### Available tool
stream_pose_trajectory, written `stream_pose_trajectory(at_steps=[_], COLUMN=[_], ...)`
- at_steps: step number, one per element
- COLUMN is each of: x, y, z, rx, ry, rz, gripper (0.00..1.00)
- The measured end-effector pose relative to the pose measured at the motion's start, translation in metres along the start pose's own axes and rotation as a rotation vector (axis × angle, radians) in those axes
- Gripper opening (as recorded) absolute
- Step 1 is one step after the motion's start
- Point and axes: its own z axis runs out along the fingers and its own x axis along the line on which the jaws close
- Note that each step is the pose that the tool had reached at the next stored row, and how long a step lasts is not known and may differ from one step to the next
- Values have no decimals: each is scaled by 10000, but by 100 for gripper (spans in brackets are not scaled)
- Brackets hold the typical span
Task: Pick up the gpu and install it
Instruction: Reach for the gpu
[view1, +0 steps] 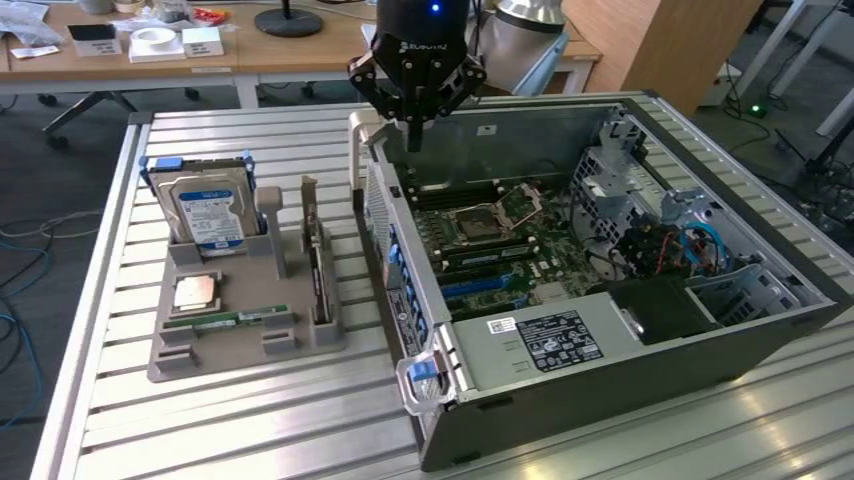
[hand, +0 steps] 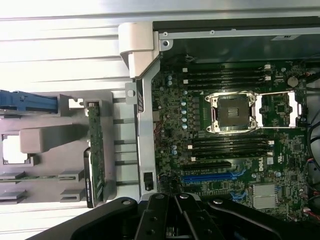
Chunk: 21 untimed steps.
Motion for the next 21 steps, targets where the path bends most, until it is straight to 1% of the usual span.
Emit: stream_pose_trajectory(at_steps=[6,10,13,21], x=[35,107,135,140], y=[-3,-9,-11,-11], z=[1,1,1,1], rx=[2,1,1,1], ry=[2,1,1,2], rz=[1,1,1,0], gripper=[11,11,11,11])
